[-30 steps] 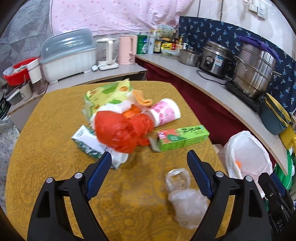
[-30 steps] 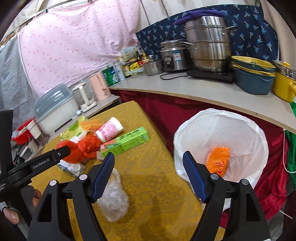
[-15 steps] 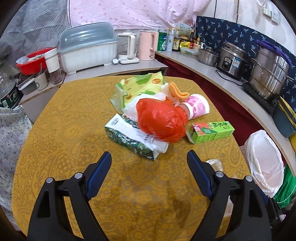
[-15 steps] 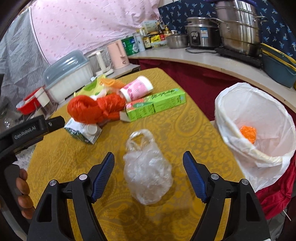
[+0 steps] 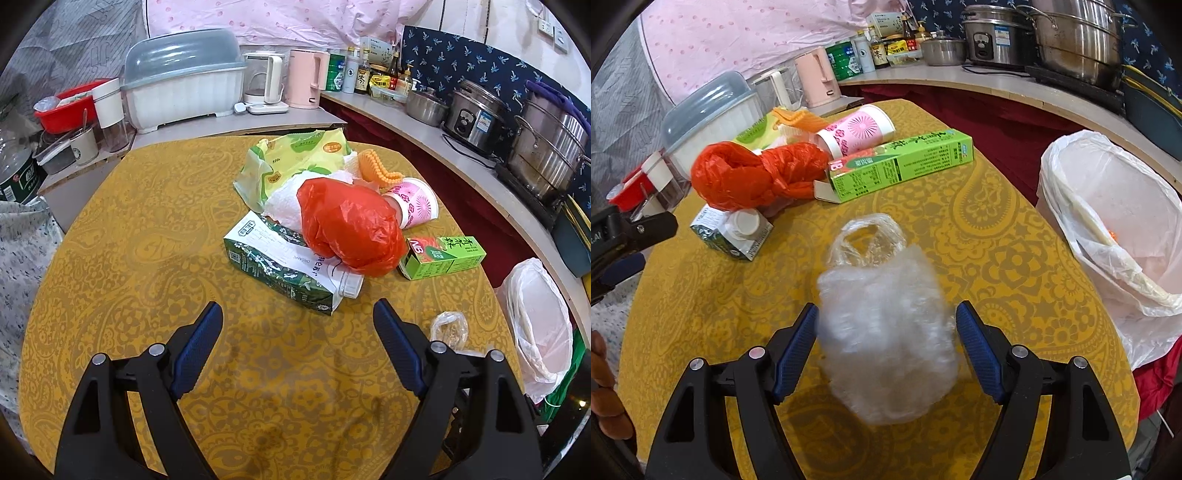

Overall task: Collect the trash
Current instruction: 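Return the right tool to the table and grasp the clear plastic bag, then grasp the red plastic bag with the left tool while the right tool holds the clear bag, then carry both bags over the bin and open both tools to drop them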

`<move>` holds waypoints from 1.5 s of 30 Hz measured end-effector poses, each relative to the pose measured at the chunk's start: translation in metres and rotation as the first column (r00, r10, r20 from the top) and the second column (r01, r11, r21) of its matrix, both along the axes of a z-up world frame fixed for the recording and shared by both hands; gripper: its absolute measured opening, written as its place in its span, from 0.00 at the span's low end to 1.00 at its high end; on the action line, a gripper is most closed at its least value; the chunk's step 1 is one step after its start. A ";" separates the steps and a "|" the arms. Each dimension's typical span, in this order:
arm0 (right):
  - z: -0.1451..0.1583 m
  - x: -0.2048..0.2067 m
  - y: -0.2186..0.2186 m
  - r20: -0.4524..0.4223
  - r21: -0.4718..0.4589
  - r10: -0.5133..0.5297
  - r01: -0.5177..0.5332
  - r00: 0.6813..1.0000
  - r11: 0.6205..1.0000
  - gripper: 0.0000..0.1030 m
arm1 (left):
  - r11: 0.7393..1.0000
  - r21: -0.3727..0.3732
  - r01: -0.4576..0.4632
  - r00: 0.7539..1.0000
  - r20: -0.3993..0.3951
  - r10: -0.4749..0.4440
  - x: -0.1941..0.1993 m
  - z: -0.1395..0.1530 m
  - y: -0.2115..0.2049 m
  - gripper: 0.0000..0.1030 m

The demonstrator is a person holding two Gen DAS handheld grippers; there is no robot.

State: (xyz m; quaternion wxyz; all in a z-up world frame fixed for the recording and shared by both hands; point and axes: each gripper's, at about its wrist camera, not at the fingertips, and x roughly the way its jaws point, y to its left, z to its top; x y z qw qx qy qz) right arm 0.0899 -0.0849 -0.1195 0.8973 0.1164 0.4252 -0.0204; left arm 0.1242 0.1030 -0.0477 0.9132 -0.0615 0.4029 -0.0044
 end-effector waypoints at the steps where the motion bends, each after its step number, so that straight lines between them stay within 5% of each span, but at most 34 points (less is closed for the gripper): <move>1: -0.002 0.001 -0.001 -0.004 0.002 -0.003 0.003 1.000 1.000 0.71 | 1.000 -0.001 0.001 1.000 0.002 -0.001 0.002 0.000 0.000 0.77; 10: 0.002 0.011 -0.008 0.007 0.029 0.003 -0.003 1.000 1.000 0.39 | 0.998 -0.052 0.031 0.999 0.044 -0.029 0.027 0.008 -0.017 0.90; 21: 0.020 0.010 -0.011 0.071 0.046 0.025 -0.028 0.997 0.999 0.35 | 0.998 -0.061 -0.011 1.000 0.014 0.012 0.075 -0.005 -0.025 0.91; 26: 0.021 0.012 -0.015 0.075 0.057 0.018 -0.022 0.997 0.998 0.35 | 0.997 -0.078 0.010 1.000 -0.011 -0.011 0.080 -0.012 -0.022 0.59; 32: 0.024 0.008 -0.017 0.086 0.066 0.011 -0.017 0.996 0.998 0.35 | 0.997 -0.067 0.043 0.999 0.020 -0.042 0.070 -0.006 -0.024 0.38; 45: 0.061 -0.010 -0.036 0.191 0.075 -0.026 0.012 0.981 0.997 0.35 | 0.994 -0.082 0.066 0.991 0.123 -0.056 0.032 0.040 -0.025 0.35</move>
